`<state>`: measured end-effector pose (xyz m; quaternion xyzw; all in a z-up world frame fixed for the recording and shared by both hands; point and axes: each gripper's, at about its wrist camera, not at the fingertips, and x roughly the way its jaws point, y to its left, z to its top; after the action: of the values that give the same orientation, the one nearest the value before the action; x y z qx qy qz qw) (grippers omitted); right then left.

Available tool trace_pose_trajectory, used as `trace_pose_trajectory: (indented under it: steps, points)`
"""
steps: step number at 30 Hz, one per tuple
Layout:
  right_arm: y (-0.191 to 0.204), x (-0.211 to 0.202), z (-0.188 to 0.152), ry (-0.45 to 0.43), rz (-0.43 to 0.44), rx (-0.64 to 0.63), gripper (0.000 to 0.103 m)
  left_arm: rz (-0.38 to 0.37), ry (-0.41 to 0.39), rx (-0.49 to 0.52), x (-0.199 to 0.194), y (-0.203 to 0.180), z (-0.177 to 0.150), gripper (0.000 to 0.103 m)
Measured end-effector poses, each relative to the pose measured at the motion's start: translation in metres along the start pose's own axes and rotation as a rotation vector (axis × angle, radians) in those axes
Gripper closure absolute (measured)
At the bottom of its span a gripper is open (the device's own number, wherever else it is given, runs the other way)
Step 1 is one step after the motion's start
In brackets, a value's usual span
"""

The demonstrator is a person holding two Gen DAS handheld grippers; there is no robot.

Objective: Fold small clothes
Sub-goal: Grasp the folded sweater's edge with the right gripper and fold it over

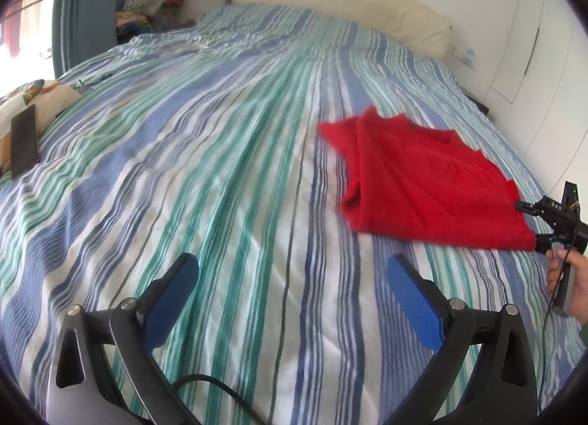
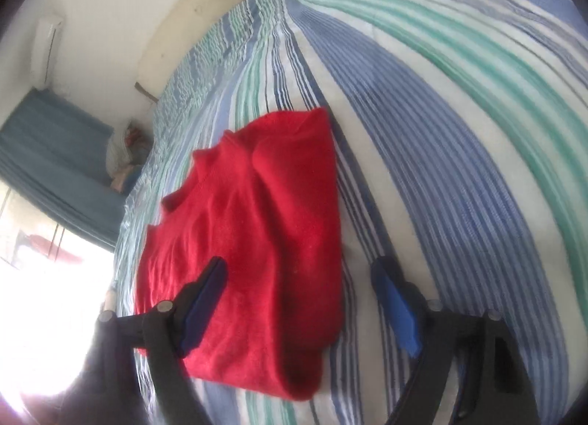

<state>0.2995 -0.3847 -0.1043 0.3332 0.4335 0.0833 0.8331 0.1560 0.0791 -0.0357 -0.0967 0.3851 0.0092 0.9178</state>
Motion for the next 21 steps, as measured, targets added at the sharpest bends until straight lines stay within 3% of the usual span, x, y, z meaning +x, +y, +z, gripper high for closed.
trace_pose_trajectory:
  steps: [1, 2, 3, 6, 11, 16, 20, 21]
  points:
    - [0.006, 0.007, -0.002, 0.003, 0.013, -0.025, 0.038, -0.001, 0.005, -0.003, 0.0, 0.001, 0.001, 0.001]
    - [0.014, 0.014, -0.004, 0.027, 0.011, -0.052, 0.08, -0.004, 0.008, -0.012, -0.001, 0.004, 0.002, 0.001]
    - [0.022, 0.018, -0.006, 0.042, -0.016, -0.067, 0.088, -0.007, 0.009, -0.024, -0.002, 0.008, 0.003, 0.001]
    - [0.062, 0.005, -0.006, -0.008, -0.068, -0.152, 0.088, -0.009, -0.004, -0.072, -0.009, 0.021, 0.007, 0.001]
    - [0.179, -0.003, -0.007, -0.01, -0.026, -0.362, 0.088, -0.012, -0.009, -0.133, -0.013, 0.037, 0.013, 0.001]
    - [0.287, 0.054, -0.041, 0.083, -0.025, -0.561, 0.088, 0.005, -0.016, -0.148, -0.014, 0.046, 0.011, 0.001]
    - [0.319, 0.114, -0.081, 0.165, -0.032, -0.602, 0.087, 0.026, -0.007, -0.146, -0.012, 0.052, 0.009, 0.001]
    - [0.319, 0.127, -0.095, 0.193, -0.04, -0.612, 0.082, 0.027, -0.001, -0.149, -0.011, 0.054, 0.009, 0.001]
